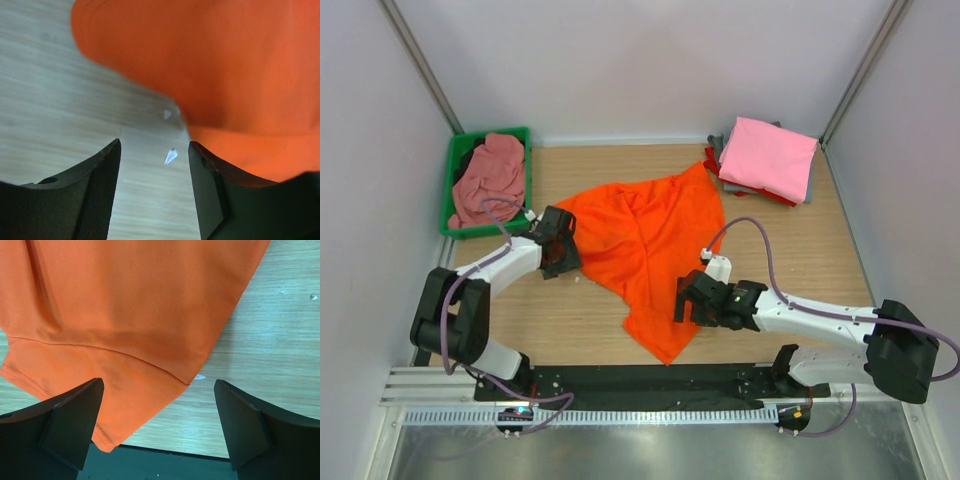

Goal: Fold and stack the t-shirts
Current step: Flatten the tshirt out

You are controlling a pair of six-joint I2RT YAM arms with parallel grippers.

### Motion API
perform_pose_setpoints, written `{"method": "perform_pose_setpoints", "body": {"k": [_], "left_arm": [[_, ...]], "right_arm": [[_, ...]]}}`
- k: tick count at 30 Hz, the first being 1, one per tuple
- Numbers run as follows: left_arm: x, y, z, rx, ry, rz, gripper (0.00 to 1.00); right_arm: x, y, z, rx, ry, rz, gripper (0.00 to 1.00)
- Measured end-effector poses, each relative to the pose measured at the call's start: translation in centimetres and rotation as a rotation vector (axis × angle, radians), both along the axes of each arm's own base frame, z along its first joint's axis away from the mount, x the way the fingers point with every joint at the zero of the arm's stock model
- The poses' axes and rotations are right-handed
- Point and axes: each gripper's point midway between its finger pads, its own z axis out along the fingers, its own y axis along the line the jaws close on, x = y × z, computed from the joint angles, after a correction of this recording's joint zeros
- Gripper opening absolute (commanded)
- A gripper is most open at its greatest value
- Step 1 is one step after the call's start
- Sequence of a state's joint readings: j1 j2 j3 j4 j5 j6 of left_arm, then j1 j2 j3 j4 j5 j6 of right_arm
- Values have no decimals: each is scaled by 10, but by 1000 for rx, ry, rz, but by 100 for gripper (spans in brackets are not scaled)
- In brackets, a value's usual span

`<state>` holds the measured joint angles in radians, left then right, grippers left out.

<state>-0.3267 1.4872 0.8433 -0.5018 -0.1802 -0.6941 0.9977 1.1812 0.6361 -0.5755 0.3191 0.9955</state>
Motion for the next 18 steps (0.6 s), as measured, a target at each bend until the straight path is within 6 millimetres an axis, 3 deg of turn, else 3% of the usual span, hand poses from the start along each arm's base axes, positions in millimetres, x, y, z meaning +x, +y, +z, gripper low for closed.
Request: {"method": "perform_pose_setpoints", "body": {"k": [4,7,10,11,13,14,18], "left_arm": [[15,-6,-16,-16,-3,13,66],[38,-13,-13,-28,-39,15,65],[59,-16,-13,-17,-65,17,49],[65,-16,-12,-11,-73,17,35],[72,-14,-11,16,-82,11,18],[74,-12,-9,29,-84,9,1],[77,-4,7,80,-107,-12,0]], "right_arm": [[0,0,-4,-19,5,13,100],[1,1,-6,-24,2,23,100],[2,2,-7,-29,0,34,100],[2,2,-8,-32,-1,38,100],[2,1,-9,-40,1,45,100],[2,1,-10,-43,2,48,100],[3,2,-10,-43,0,51,100]]}}
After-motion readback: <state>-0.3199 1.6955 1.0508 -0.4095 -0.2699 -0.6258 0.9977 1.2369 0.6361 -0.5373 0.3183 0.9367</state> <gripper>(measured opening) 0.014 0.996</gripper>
